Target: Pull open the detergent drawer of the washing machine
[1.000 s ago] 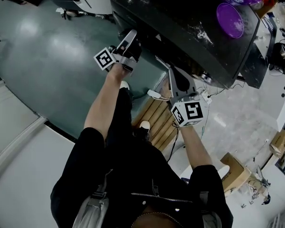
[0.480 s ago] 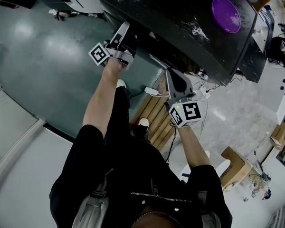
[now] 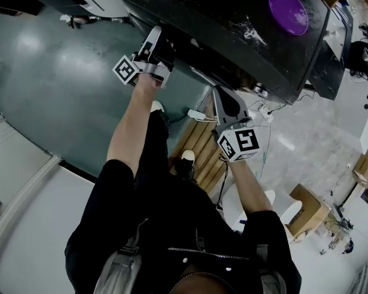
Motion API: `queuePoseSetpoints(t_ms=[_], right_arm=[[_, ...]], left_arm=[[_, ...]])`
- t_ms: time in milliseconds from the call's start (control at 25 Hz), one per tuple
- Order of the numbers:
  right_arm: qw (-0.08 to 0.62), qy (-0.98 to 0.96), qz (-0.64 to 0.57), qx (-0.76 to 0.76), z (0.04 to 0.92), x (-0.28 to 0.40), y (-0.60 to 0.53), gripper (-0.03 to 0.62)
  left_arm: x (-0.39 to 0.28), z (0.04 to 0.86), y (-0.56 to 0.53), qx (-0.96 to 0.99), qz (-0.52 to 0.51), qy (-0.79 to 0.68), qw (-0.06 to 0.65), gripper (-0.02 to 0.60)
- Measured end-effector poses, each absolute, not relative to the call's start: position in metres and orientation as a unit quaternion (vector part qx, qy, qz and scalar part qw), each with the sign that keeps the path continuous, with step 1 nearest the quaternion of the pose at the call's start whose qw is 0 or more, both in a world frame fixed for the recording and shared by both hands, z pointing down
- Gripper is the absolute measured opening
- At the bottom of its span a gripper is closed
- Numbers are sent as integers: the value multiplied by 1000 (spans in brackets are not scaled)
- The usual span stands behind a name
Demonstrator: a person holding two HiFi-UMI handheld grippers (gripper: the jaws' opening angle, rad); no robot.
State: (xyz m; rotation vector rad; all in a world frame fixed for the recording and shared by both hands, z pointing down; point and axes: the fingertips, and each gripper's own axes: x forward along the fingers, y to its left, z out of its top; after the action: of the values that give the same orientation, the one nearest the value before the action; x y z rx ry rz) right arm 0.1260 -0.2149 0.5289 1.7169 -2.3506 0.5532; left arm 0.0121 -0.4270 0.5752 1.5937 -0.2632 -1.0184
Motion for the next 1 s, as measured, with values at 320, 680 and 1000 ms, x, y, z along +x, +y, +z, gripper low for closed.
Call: queuePoseSetpoints(t_ms=[320, 680, 1000], right_arm=[[100, -787, 190, 579, 533, 125, -208, 6], [94, -787, 197, 578, 536, 120, -210, 6], [88, -786, 197, 580, 535, 116, -207, 6]], left_arm=[[9, 575, -425, 676, -442, -117, 577, 166], [-3, 573, -410, 687, -443, -101, 567, 140], [-10, 575, -404, 686, -439, -97, 572, 140]])
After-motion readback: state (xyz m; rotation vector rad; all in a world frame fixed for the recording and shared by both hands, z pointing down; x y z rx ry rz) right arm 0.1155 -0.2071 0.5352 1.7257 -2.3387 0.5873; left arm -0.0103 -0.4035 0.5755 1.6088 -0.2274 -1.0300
